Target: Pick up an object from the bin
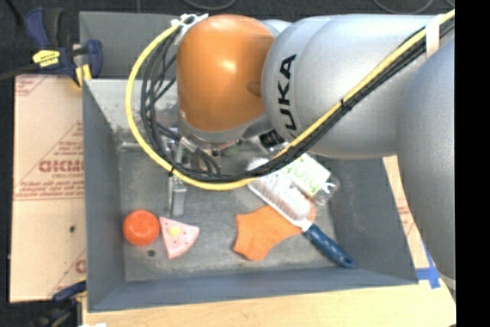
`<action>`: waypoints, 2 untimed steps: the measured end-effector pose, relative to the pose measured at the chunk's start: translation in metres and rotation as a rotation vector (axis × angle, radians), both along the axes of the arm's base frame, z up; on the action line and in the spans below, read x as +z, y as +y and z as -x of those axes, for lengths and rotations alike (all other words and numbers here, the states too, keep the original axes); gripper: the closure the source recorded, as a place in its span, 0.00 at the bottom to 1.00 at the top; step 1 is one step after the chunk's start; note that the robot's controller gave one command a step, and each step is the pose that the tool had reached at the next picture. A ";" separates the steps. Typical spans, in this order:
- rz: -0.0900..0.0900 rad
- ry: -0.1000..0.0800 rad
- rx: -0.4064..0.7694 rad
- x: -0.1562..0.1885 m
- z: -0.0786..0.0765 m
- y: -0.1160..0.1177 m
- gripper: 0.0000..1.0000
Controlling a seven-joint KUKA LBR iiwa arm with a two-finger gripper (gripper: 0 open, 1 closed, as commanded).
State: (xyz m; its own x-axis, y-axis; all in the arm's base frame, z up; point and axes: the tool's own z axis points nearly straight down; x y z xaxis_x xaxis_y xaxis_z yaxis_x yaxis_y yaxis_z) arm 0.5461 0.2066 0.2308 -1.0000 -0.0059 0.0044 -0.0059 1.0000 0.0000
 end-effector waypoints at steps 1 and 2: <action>-0.002 -0.007 -0.005 0.005 -0.001 -0.002 0.00; -0.002 -0.010 0.070 -0.055 0.009 0.010 0.00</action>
Offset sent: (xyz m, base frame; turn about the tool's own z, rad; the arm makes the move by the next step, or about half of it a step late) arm -0.0298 0.0314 -0.1608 -0.2006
